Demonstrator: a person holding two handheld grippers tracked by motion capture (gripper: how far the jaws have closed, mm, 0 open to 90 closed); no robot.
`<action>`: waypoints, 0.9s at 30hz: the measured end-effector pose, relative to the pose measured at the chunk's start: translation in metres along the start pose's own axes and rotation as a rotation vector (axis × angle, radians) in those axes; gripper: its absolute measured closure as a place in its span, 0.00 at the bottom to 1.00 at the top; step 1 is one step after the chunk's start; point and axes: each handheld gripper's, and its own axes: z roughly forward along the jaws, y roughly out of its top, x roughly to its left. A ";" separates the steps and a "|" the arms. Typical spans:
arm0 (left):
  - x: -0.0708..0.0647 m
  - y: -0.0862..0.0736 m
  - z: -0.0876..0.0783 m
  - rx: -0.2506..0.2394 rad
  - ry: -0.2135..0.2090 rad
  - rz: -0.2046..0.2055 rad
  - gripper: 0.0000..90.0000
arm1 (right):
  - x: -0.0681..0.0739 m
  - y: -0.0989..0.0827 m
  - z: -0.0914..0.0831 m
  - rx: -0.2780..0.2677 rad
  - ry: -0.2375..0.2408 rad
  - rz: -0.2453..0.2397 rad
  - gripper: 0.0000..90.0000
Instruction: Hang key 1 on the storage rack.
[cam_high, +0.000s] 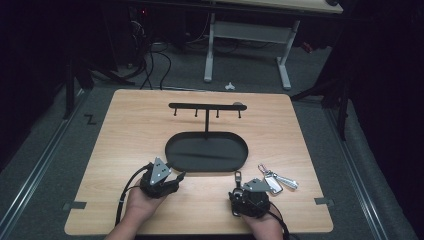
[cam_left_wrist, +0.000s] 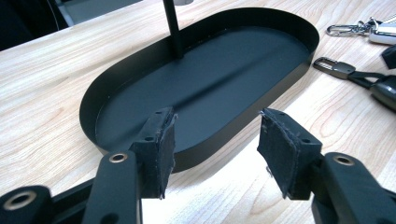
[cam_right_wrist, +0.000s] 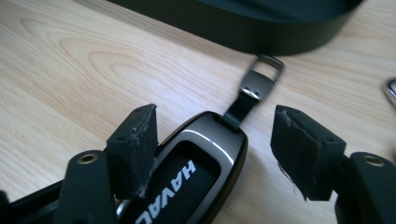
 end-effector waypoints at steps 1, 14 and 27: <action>0.001 -0.001 0.001 0.003 0.001 -0.001 0.51 | -0.005 -0.003 -0.003 0.006 0.002 0.008 0.36; 0.002 -0.004 0.005 0.016 -0.003 0.004 0.51 | -0.046 -0.026 -0.026 0.015 -0.033 0.114 0.38; 0.016 0.014 -0.022 -0.036 -0.016 -0.081 0.41 | -0.047 -0.013 -0.031 -0.047 0.002 0.023 0.39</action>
